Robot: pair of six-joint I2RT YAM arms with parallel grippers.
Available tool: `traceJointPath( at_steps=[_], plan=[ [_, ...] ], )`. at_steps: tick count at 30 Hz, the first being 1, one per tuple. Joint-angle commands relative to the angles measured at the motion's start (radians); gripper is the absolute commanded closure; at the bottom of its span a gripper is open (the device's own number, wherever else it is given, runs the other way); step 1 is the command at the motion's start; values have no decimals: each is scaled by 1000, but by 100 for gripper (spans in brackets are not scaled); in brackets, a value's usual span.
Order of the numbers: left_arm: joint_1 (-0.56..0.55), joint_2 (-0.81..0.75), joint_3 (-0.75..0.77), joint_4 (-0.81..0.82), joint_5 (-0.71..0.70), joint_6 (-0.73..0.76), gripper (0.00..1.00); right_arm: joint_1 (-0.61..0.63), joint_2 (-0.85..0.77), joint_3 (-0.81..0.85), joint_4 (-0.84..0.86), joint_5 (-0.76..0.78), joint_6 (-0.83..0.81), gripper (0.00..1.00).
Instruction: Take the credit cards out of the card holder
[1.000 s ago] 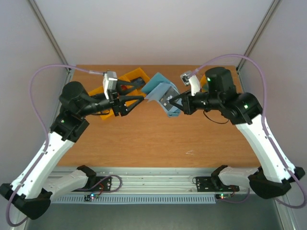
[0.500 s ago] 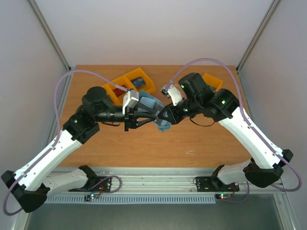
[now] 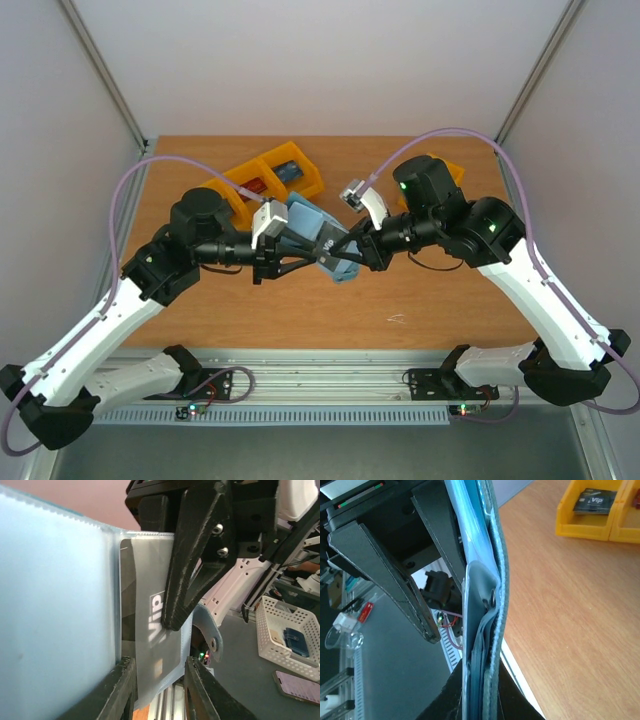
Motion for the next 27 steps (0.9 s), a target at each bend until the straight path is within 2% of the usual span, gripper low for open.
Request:
traceJointPath(
  at_steps=[1, 7, 12, 17, 23, 27],
  plan=[
    [7, 13, 0, 47, 16, -6, 70, 23, -6, 1, 73, -223, -66, 99],
    [31, 29, 31, 99, 40, -93, 66, 43, -14, -4, 70, -291, -117, 99],
    [53, 39, 18, 176, 121, -156, 66, 43, -38, -18, 92, -329, -135, 99],
    [88, 46, 26, 235, 146, -245, 67, 43, -50, -5, 66, -305, -174, 99],
    [90, 42, 54, 51, 114, -102, 71, 43, -83, -12, 59, -280, -184, 99],
    [71, 40, 55, 38, 166, -39, 72, 43, -85, -9, 65, -236, -169, 99]
  ],
)
